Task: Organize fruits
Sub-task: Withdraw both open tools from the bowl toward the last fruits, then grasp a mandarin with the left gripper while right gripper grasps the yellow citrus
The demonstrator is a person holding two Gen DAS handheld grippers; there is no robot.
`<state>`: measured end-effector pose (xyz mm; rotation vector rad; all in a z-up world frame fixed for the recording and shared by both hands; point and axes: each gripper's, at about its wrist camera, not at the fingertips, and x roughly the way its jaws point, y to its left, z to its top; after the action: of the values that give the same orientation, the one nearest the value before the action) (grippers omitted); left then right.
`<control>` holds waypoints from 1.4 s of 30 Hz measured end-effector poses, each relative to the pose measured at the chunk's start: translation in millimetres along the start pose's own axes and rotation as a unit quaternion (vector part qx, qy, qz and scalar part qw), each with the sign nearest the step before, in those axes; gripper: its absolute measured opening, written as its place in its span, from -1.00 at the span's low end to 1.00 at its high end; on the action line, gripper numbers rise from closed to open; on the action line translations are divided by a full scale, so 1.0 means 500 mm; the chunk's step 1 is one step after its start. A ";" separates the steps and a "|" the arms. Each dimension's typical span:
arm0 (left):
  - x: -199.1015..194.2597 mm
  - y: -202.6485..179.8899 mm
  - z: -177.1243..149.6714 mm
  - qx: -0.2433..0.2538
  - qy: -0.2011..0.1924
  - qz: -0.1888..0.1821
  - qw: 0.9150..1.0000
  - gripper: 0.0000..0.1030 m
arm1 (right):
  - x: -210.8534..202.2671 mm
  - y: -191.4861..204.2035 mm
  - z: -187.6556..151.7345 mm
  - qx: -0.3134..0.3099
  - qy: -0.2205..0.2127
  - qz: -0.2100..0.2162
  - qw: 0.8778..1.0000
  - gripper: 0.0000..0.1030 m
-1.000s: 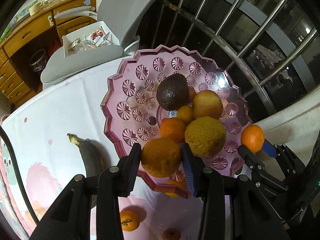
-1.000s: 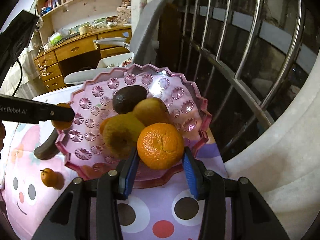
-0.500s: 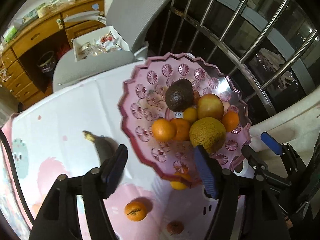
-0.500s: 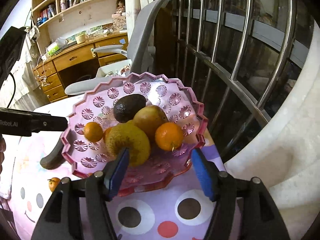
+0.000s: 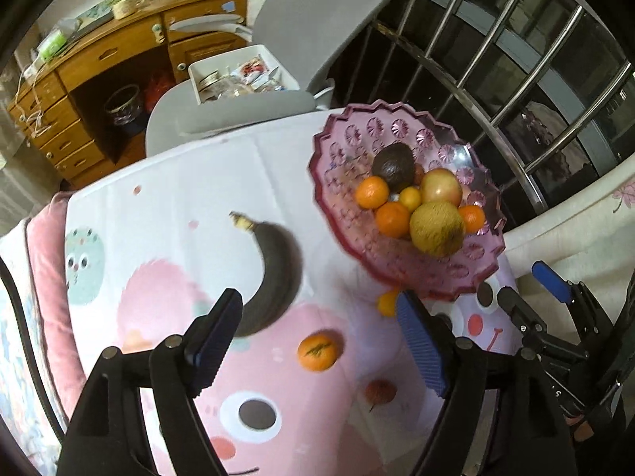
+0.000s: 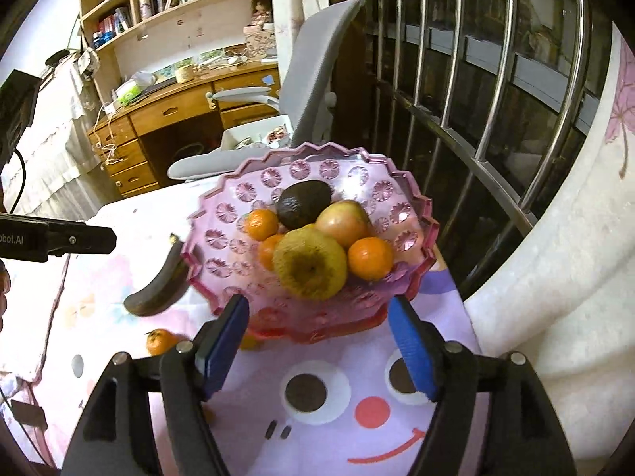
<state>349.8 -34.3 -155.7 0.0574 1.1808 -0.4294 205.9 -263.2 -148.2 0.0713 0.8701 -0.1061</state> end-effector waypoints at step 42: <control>0.247 0.027 -0.162 -0.051 0.060 -0.023 0.997 0.21 | 0.204 0.146 -0.138 -0.085 0.037 0.040 0.995 0.22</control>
<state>321.2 -36.9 -301.2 -0.0327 1.3220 -0.4098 228.0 -189.8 -269.4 -0.0500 0.9459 0.0456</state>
